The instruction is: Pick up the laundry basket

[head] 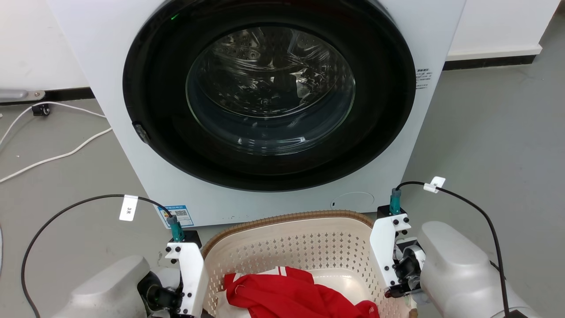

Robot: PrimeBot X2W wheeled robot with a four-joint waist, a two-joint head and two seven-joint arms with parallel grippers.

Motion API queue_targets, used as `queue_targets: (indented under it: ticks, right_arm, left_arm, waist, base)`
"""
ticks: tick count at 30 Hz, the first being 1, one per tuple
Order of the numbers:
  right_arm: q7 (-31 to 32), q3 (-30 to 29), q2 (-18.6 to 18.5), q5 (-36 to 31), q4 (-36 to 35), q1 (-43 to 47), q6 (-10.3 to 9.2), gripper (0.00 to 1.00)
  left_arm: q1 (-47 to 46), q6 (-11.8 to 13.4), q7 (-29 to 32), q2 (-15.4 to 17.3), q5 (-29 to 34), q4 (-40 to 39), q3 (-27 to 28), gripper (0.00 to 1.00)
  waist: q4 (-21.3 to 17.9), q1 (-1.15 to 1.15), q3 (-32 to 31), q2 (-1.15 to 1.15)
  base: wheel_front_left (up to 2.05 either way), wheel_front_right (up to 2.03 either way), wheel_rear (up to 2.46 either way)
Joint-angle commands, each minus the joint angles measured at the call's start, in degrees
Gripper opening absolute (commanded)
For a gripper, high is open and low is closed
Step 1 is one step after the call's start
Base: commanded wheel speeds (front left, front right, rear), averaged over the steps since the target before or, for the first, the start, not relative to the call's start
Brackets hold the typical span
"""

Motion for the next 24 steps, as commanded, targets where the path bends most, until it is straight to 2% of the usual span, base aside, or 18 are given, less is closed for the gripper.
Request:
queue_targets:
  ticks: [1, 24]
  right_arm:
    - [0.17, 0.62, -1.61, -0.43, 0.14, -0.13, 0.28, 0.00]
    - [-0.03, 1.56, -1.61, 0.66, 0.93, -0.47, 0.28, 0.00]
  left_arm:
    - [-0.63, -0.57, 0.76, 1.29, 0.86, 0.62, -0.46, 0.00]
    - [-1.07, -0.57, 1.21, 0.72, 0.68, 1.17, -0.64, 0.00]
  waist:
    - [-0.01, 0.00, 0.00, 0.00]
    - [0.13, 0.00, -0.22, 0.00]
  base:
    - [0.00, 0.00, 0.00]
    - [0.00, 0.00, 0.00]
